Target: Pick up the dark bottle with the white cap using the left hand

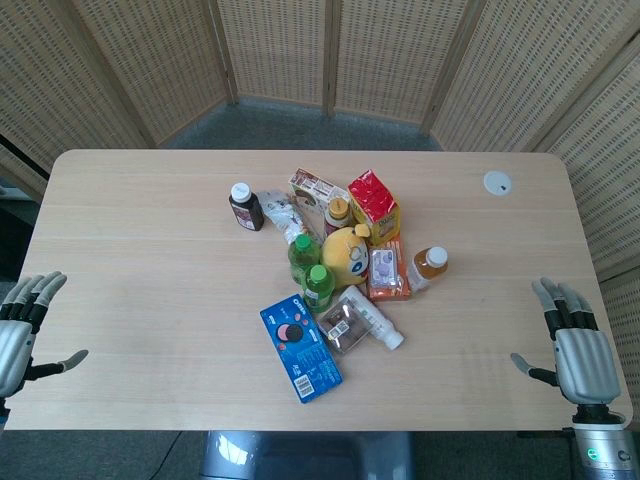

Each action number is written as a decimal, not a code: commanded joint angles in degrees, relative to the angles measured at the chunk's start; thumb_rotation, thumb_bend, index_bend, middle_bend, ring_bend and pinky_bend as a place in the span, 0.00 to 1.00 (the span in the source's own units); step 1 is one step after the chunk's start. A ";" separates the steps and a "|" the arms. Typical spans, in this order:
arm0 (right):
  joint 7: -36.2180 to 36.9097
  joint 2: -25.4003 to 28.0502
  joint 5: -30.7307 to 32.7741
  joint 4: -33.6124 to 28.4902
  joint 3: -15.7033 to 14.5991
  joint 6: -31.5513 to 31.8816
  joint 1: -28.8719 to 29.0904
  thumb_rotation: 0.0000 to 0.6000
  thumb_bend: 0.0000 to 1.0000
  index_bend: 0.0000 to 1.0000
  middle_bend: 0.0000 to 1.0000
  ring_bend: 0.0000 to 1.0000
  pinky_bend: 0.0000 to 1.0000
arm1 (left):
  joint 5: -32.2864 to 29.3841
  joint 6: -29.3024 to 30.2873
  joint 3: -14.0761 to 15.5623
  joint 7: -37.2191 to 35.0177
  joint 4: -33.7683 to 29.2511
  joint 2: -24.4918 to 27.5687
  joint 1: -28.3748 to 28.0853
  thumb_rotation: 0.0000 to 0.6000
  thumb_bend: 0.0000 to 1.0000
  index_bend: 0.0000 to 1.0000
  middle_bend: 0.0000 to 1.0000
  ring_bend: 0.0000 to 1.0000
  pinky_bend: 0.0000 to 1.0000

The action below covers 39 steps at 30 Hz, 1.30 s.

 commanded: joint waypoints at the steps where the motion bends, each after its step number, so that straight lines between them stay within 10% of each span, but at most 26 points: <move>1: -0.02 -0.02 -0.07 0.00 -0.08 -0.10 0.02 1.00 0.00 0.00 0.00 0.00 0.00 | -0.16 -0.05 -0.04 0.04 0.05 -0.02 0.00 1.00 0.00 0.00 0.00 0.00 0.00; 13: -0.39 -0.09 0.69 -0.25 0.31 -0.01 -0.04 1.00 0.00 0.00 0.00 0.00 0.00 | -4.88 -5.93 -3.53 -2.66 2.10 -3.04 -4.19 1.00 0.00 0.00 0.00 0.00 0.00; 26: 0.16 0.01 1.66 0.06 0.46 -1.01 0.25 1.00 0.00 0.00 0.00 0.00 0.00 | -8.57 -16.16 -14.52 -20.78 28.31 -25.57 -21.58 1.00 0.00 0.00 0.00 0.00 0.00; 39: 1.24 0.74 1.81 -0.24 0.38 -1.25 0.17 1.00 0.00 0.00 0.00 0.00 0.00 | -16.49 -27.35 -19.77 -16.06 42.36 -38.90 -33.87 1.00 0.00 0.00 0.00 0.00 0.00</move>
